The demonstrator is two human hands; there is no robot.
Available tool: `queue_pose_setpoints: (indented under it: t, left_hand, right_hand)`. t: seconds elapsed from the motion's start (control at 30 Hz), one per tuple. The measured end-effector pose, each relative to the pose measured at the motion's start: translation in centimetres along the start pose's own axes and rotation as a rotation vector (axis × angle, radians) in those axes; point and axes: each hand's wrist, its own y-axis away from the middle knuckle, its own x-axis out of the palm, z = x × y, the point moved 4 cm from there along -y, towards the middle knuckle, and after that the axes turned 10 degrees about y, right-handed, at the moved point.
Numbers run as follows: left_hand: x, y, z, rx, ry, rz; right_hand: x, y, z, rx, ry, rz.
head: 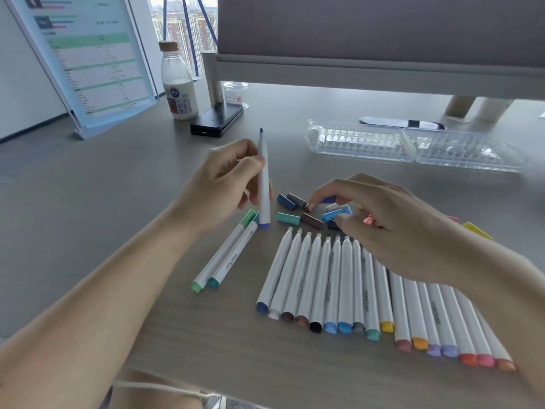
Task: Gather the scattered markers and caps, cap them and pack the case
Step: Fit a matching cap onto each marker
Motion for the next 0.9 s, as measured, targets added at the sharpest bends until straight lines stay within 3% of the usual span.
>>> queue_pose_setpoints:
  t: [0.3, 0.6, 0.9]
  left_hand:
    - [-0.2, 0.5, 0.0, 0.033, -0.130, -0.038]
    - [0.0, 0.5, -0.3, 0.040, -0.171, -0.041]
    - [0.2, 0.5, -0.3, 0.087, -0.174, -0.019]
  right_hand:
    - [0.9, 1.2, 2.5, -0.210, 0.115, 0.065]
    - [0.6, 1.7, 2.8, -0.228, 0.188, 0.153]
    - [0.9, 0.2, 2.2, -0.130, 0.148, -0.056]
